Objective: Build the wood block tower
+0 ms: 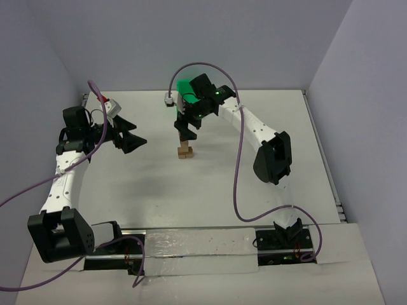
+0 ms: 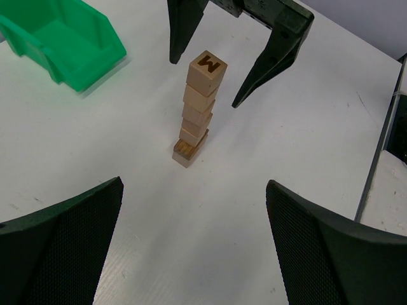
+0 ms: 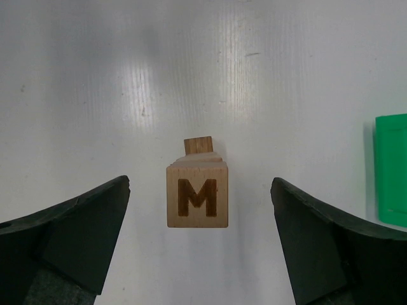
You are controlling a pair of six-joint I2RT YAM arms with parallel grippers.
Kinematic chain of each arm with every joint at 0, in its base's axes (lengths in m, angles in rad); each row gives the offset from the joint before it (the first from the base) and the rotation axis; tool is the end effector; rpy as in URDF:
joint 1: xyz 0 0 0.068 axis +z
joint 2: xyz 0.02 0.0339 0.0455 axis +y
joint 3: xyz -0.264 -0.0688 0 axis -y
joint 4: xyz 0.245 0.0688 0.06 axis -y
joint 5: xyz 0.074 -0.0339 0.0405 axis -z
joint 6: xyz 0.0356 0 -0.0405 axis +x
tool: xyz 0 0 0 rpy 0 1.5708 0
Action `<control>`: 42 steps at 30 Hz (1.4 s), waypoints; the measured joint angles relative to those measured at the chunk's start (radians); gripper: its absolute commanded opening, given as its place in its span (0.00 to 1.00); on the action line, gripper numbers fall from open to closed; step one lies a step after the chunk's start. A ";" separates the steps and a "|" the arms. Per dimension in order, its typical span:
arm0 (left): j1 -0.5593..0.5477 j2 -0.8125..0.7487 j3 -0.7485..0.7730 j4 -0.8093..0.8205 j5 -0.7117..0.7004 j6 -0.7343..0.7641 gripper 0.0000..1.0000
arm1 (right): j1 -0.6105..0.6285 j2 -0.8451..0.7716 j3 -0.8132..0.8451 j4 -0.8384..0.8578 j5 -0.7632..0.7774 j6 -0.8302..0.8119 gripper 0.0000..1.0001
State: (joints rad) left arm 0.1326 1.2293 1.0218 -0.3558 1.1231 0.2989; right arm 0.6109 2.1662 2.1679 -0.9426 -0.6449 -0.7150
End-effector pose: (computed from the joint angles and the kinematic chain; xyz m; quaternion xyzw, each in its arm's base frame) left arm 0.2613 0.0025 0.3228 0.3177 0.7174 -0.3681 0.4989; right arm 0.3754 0.2890 0.3097 -0.6324 0.6504 0.2856 0.3091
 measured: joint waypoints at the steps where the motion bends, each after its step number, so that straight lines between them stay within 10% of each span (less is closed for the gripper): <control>1: 0.000 0.000 0.000 0.000 -0.002 0.000 0.99 | 0.000 0.000 0.002 -0.002 0.000 0.006 1.00; 18: 0.000 0.072 0.062 -0.007 -0.151 -0.067 0.99 | -0.029 -0.300 -0.013 0.064 0.017 0.177 1.00; 32: 0.000 0.100 0.077 -0.029 -0.511 -0.167 0.99 | -0.416 -0.779 -0.797 0.354 0.191 0.500 1.00; 42: 0.000 0.053 -0.023 -0.021 -0.644 -0.179 0.99 | -0.457 -1.000 -1.221 0.530 0.453 0.673 1.00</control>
State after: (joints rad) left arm 0.1326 1.2827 0.9985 -0.3764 0.4790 0.1202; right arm 0.1542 1.1665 0.9474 -0.4125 -0.1919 -0.0417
